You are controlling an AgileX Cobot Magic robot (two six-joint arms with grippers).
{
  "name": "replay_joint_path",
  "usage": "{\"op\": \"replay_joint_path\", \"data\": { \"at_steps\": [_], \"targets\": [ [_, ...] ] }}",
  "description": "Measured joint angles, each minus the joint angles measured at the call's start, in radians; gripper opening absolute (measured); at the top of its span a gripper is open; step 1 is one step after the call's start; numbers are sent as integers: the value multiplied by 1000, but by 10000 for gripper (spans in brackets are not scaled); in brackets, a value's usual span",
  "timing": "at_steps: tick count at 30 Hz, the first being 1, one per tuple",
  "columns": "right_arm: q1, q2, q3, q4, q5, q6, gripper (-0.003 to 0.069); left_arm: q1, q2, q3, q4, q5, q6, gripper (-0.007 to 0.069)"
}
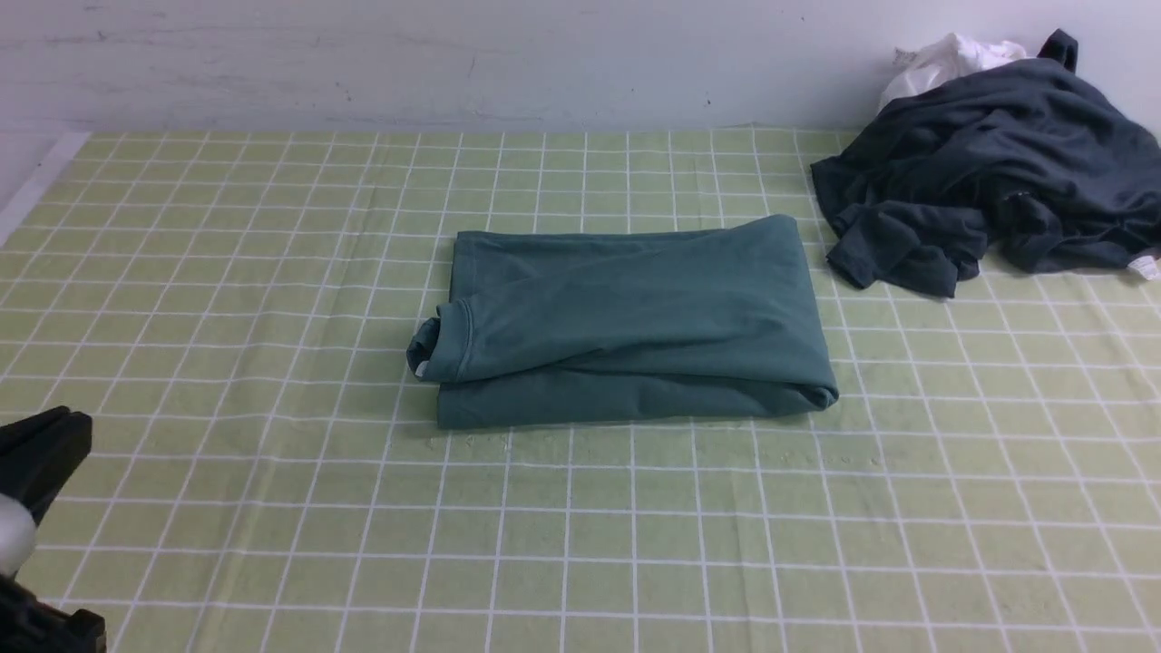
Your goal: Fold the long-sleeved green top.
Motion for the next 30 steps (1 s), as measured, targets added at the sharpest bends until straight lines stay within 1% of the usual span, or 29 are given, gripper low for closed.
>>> {"op": "replay_joint_path", "data": {
  "at_steps": [1, 2, 3, 4, 6, 8, 9, 11, 14, 20, 23, 27, 30],
  "targets": [
    [0, -56, 90, -2, -11, 28, -16, 0, -14, 21, -2, -34, 1, -4],
    [0, -124, 235, -8, -62, 58, -16, 0, -26, 43, -2, -67, 1, -4],
    [0, -157, 302, -11, -95, 71, -16, 0, -31, 51, -3, -75, 1, -4],
    [0, -233, 438, -22, -175, 97, -16, 0, -35, 65, -4, -84, 1, -4],
    [0, -315, 619, -32, -304, 135, -16, 0, -36, 70, -5, -84, 1, -4],
    [0, -400, 848, -50, -490, 201, -16, 0, -36, 71, -6, -84, 2, -4],
    [0, -414, 867, -52, -506, 208, -16, 0, -36, 71, -6, -84, 2, -4],
    [0, -476, 1094, -62, -711, 306, -16, 0, -36, 71, -6, -84, 2, -4],
    [0, -501, 1242, -73, -850, 364, -16, 0, -37, 71, -15, -83, -1, -4],
    [0, -503, 1374, -82, -966, 385, -16, 0, -37, 71, -106, -80, -10, -4],
    [0, -505, 1399, -84, -974, 387, -16, 0, -37, 71, -145, -80, -10, -4],
    [-5, -512, 1411, -68, -964, 392, -16, 0, -37, 71, -161, -80, -10, -4],
    [-26, -514, 1411, -21, -960, 404, -16, 0, -37, 71, -167, -80, -10, -4]
  ]
}}
